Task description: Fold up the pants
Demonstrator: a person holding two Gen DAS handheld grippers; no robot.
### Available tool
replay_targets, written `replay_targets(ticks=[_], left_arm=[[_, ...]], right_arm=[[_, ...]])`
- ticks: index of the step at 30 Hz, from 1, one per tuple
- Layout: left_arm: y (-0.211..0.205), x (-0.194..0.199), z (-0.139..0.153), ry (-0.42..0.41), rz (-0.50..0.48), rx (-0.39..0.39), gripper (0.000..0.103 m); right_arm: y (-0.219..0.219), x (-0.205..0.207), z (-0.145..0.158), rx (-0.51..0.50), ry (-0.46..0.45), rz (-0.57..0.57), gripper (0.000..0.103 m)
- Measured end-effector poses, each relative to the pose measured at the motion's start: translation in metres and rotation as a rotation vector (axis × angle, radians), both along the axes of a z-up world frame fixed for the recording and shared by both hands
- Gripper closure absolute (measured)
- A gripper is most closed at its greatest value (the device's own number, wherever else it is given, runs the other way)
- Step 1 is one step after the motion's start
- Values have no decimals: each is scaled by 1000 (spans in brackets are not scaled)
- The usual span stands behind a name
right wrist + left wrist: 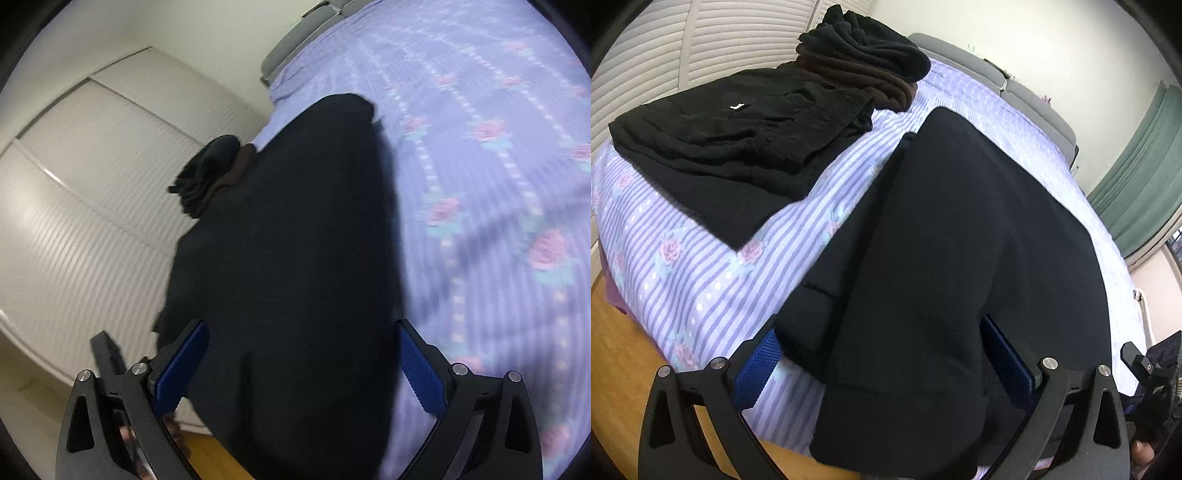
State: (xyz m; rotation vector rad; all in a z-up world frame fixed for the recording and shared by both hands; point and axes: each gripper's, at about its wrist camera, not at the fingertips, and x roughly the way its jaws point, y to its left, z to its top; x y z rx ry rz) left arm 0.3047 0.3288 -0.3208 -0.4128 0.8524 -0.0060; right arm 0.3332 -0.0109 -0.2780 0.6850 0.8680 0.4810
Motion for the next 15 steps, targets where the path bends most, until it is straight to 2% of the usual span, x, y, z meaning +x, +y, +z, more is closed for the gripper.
replay_targets(ticks=[6, 9, 10, 13, 15], left_arm=[[3, 19, -4, -12, -29, -20, 0], [3, 25, -6, 0, -41, -23, 0], [5, 25, -6, 3, -46, -32, 0], [3, 22, -7, 6, -53, -12, 0], [1, 21, -7, 8, -46, -5, 0]], right_arm=[[15, 13, -2, 81, 3, 67, 1], [27, 17, 1, 49, -13, 121, 1], [27, 17, 0, 10, 0, 111, 3], [14, 20, -7, 7, 52, 60, 15], [8, 22, -12, 30, 74, 54, 19]])
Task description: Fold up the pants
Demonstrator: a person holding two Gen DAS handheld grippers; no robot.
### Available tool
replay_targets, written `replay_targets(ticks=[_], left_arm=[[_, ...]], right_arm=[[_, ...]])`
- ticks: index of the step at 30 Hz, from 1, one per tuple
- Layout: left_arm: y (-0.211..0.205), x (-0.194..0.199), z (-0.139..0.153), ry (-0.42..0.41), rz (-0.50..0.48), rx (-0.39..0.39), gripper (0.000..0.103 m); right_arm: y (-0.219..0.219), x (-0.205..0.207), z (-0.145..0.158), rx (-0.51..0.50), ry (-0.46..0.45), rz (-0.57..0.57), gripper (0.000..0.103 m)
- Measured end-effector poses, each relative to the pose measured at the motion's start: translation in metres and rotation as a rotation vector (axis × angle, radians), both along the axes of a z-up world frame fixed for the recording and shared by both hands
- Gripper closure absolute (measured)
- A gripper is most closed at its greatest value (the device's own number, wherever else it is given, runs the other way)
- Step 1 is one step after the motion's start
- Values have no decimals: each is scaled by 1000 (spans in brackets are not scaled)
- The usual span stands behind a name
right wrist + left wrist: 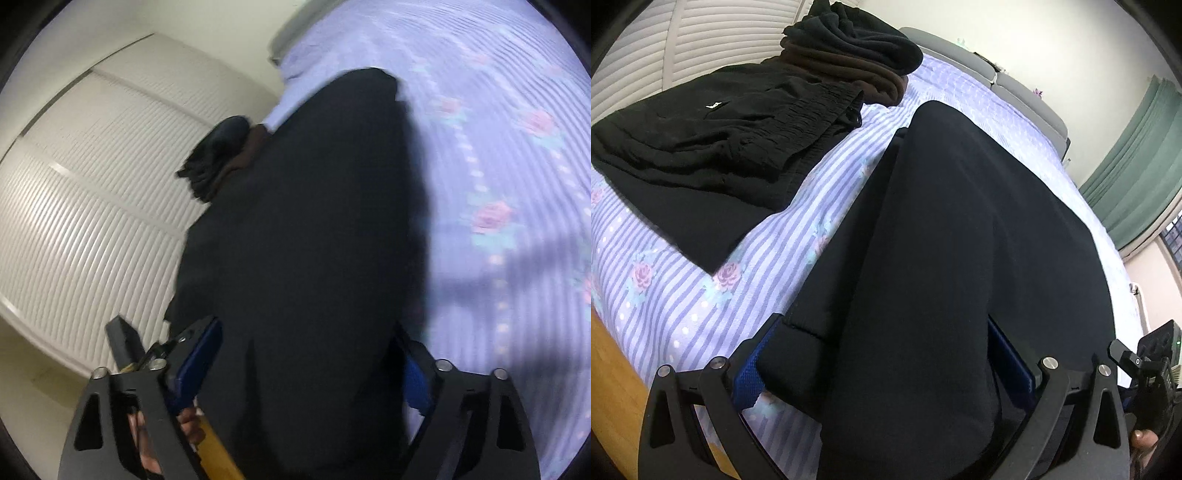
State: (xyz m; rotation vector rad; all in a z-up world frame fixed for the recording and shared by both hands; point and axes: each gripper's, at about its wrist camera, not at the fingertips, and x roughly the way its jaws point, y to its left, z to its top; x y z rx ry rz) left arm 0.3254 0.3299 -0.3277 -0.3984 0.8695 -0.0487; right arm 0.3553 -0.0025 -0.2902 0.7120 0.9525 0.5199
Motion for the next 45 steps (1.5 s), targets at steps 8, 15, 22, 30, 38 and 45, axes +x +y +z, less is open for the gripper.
replay_targets(ticks=[8, 15, 22, 30, 38, 45], left_arm=[[-13, -4, 8, -67, 30, 53, 17], [3, -11, 16, -105, 44, 5, 53], [-6, -4, 18, -83, 27, 36, 57], [-19, -3, 26, -96, -2, 78, 73], [-25, -3, 70, -94, -45, 109, 79], [-32, -9, 121, -117, -56, 128, 82]], right_arm=[[9, -4, 4, 22, -11, 35, 17], [10, -13, 16, 76, -50, 118, 21], [24, 20, -6, -56, 132, 87, 51], [19, 10, 15, -40, 108, 90, 87], [32, 6, 86, -33, -22, 134, 89], [30, 12, 128, -28, -66, 142, 90]])
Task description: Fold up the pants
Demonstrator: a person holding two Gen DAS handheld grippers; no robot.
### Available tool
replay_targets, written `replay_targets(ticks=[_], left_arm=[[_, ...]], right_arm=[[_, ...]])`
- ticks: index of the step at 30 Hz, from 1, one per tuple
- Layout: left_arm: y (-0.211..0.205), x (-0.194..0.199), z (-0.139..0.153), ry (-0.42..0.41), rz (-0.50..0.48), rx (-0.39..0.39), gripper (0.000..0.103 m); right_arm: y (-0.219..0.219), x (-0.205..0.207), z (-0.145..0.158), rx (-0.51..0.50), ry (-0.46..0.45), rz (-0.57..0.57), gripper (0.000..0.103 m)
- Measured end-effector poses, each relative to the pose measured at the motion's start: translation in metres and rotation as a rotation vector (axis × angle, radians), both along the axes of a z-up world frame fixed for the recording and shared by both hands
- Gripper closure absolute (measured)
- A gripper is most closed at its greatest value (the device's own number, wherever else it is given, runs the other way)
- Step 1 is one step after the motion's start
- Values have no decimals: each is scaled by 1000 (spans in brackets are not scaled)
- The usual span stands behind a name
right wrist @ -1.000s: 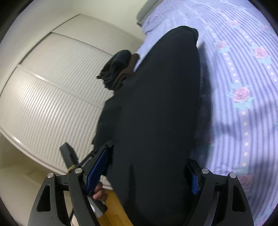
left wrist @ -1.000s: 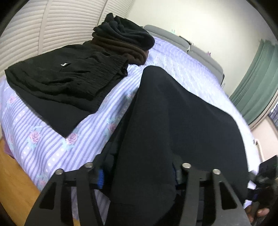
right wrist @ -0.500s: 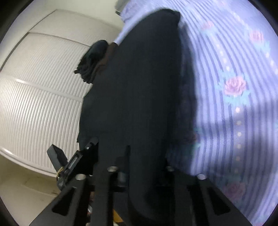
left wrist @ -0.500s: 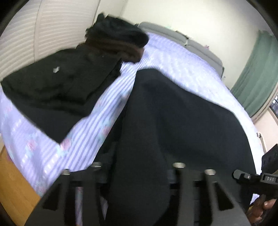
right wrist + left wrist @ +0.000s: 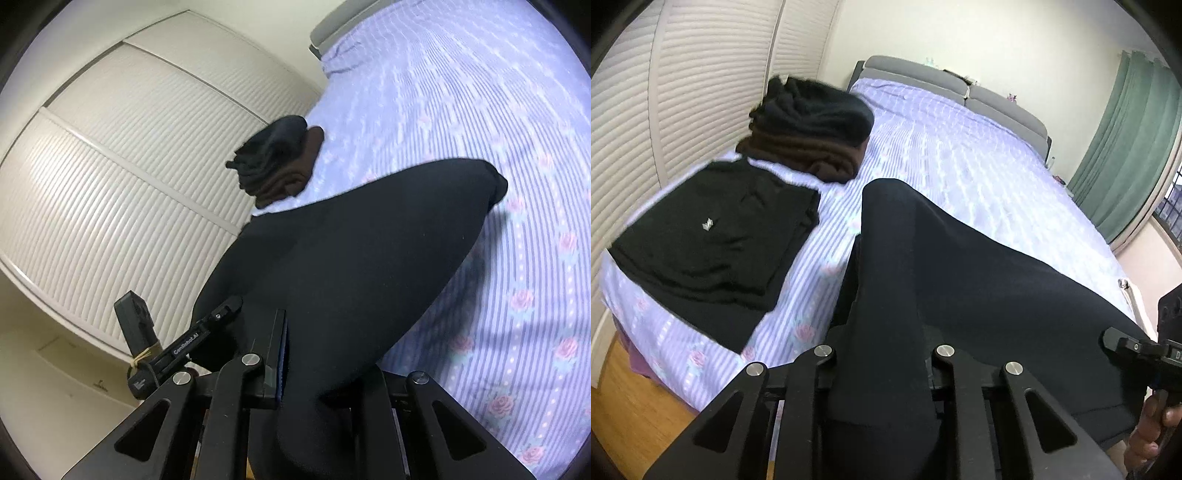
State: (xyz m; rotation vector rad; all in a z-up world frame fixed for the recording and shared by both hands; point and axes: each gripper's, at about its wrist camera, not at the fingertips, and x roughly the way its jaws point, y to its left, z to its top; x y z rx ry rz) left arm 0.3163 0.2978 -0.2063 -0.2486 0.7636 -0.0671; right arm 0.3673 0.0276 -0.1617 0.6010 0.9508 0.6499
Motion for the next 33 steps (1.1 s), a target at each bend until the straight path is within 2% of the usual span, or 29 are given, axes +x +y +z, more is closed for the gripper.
replay_targets(ticks=[7, 12, 17, 22, 26, 30, 33], left_arm=[[3, -9, 37, -4, -13, 12, 82], [1, -15, 33, 11, -22, -12, 82], [-10, -21, 4, 38, -20, -42, 82], [-26, -32, -35, 73, -21, -61, 82], [-42, -42, -63, 93, -24, -36, 80], [-46, -52, -81, 101, -1, -34, 73], [-44, -60, -89, 104, 57, 13, 42]], right_arm=[[3, -2, 23, 33, -26, 7, 90], [5, -13, 49, 29, -50, 16, 90], [-3, -20, 52, -1, -43, 16, 90], [-25, -23, 14, -16, 26, -17, 90], [-42, -28, -14, -27, 65, -32, 90], [-55, -34, -34, -25, 80, -39, 90], [-57, -40, -37, -30, 68, -36, 90]])
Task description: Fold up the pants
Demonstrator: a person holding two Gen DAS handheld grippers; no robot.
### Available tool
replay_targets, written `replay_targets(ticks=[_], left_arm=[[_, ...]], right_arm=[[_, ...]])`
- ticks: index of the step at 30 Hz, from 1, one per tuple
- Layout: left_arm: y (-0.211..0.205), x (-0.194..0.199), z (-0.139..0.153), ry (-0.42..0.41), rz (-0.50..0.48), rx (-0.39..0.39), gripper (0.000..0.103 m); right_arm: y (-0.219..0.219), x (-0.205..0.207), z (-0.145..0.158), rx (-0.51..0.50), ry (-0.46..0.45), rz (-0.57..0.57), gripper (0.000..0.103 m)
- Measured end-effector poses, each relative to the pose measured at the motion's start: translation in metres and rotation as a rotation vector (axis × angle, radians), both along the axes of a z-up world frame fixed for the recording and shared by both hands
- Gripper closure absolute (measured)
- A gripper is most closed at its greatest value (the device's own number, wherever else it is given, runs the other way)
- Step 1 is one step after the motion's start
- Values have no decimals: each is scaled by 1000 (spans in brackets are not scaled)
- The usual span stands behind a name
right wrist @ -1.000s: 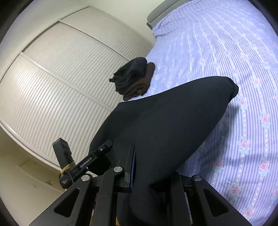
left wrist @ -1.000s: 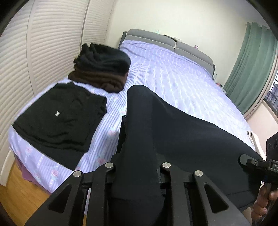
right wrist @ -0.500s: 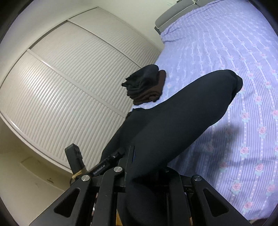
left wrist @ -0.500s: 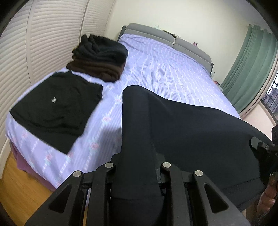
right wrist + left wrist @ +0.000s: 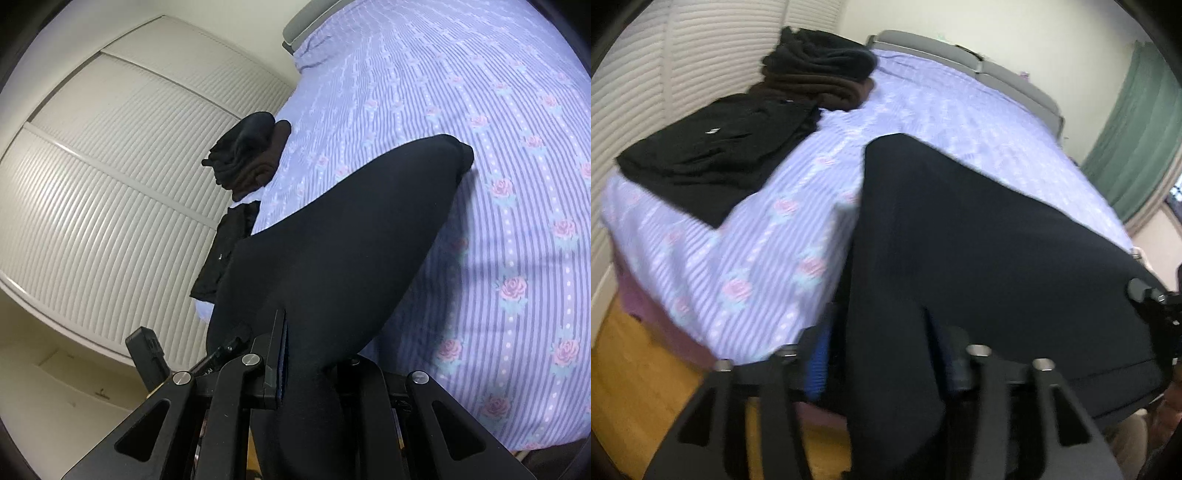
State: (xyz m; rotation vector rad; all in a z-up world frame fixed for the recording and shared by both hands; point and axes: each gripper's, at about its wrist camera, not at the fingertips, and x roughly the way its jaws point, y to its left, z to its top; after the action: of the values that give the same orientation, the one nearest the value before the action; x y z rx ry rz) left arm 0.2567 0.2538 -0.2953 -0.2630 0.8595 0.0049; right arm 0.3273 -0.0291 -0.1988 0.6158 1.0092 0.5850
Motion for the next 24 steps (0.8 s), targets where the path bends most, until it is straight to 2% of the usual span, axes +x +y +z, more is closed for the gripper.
replay_targets(ticks=[2, 3, 5, 8, 13, 17, 22, 24], left_arm=[[3, -11, -4, 8, 42, 6, 33], [5, -18, -6, 12, 66, -1, 24], [8, -29, -10, 26, 115, -39, 14], [12, -38, -20, 57, 145, -119, 14], [10, -30, -37, 100, 133, -246, 15], [3, -23, -38, 103, 130, -290, 16], [12, -20, -28, 134, 158, -387, 24], [13, -19, -22, 123, 156, -382, 28]], right_arm=[[-1, -1, 0, 1, -12, 3, 90], [-2, -1, -1, 1, -15, 4, 90], [-2, -3, -2, -5, -22, 10, 89], [-5, -7, -4, 6, -26, 15, 89], [-7, -10, -9, 26, -32, 12, 89], [-14, -12, -15, 45, -26, 6, 89], [-20, -11, -19, 54, -19, 0, 89], [-19, -10, -18, 55, -22, -2, 89]])
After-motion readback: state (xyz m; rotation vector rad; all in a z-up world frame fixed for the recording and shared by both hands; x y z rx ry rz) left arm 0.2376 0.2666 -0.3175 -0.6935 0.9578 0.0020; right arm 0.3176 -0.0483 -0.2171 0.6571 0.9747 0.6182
